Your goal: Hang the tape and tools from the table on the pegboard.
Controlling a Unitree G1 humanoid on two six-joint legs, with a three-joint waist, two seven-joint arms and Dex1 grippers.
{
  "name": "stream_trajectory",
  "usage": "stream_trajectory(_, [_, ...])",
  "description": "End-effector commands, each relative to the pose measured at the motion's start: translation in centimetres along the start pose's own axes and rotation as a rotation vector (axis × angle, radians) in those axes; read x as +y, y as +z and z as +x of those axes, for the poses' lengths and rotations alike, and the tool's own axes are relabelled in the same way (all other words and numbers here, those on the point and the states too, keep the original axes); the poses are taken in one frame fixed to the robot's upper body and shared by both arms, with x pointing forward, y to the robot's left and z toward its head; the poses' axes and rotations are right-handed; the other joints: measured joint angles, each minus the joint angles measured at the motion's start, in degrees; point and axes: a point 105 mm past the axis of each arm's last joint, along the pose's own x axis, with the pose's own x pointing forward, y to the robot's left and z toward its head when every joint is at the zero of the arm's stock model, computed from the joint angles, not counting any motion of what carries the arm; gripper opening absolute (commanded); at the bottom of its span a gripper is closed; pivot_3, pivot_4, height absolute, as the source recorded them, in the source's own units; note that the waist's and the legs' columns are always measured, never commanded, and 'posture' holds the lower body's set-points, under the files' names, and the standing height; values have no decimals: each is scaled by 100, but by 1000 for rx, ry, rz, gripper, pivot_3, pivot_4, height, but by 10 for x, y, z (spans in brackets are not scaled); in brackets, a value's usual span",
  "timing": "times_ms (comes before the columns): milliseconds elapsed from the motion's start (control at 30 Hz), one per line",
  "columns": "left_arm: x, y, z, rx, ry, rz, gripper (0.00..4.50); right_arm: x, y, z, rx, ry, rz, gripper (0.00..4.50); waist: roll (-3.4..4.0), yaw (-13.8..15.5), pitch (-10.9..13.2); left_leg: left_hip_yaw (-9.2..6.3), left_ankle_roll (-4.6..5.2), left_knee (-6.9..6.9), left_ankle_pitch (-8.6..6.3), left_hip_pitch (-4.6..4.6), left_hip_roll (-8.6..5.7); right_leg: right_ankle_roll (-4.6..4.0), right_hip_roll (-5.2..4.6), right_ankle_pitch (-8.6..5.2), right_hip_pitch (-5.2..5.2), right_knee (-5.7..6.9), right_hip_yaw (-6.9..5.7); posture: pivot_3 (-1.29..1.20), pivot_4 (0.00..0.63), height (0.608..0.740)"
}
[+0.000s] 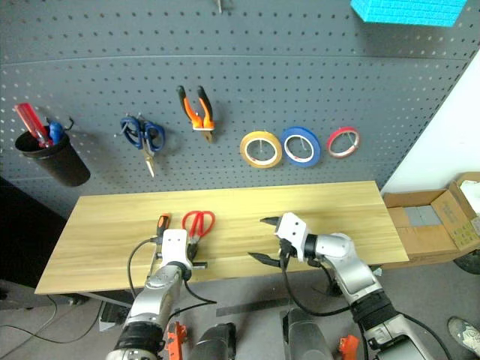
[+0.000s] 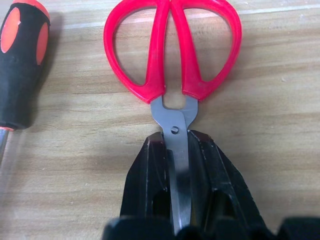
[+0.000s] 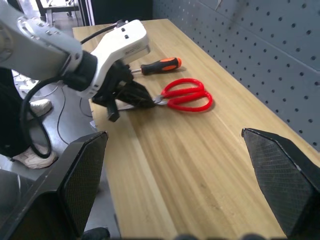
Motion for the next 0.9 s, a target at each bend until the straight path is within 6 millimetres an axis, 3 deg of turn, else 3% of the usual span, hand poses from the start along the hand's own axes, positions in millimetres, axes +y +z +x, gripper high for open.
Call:
stream_trajectory(33, [-5,29,-21,-126,-58,113,223,-14,28,-13,-93,-45,-32,4500,-3,8,-4,-1,0,1,0,-9,0,2,0,1,-6,0,0,-86,140,740])
stream_trajectory(233, [7,60,-65,-289,-58,294,223,-24,64,-26,-204,-108,-14,4500,2,65,-106,-5,-2,-4,0,-46,4,30,1,19,-49,7,-4,-63,104,740])
stream_trajectory(367, [24,72,-86,-343,15,344,223,-25,86,-31,-265,-116,-19,4500,7,103,-212,4,-2,-4,-1,-45,3,-6,0,-2,-49,-2,0,-31,76,740])
stream_trajectory(500, [29,102,-106,-470,89,394,223,-27,107,-33,-337,-137,-18,4500,1,155,-278,3,-2,2,-1,-44,4,-7,0,-3,-46,-4,-2,-7,60,740])
stream_trajectory(567, [32,115,-110,-521,127,400,223,-27,113,-29,-355,-140,-16,4500,0,188,-323,5,-1,6,0,-46,8,-7,0,-3,-40,-6,-6,0,57,740])
stream_trajectory(900, [40,145,-96,-590,172,360,223,-37,137,-15,-438,-143,-42,4500,1,303,-476,18,-1,4,0,-15,17,-6,6,-2,-11,-7,-8,20,46,740])
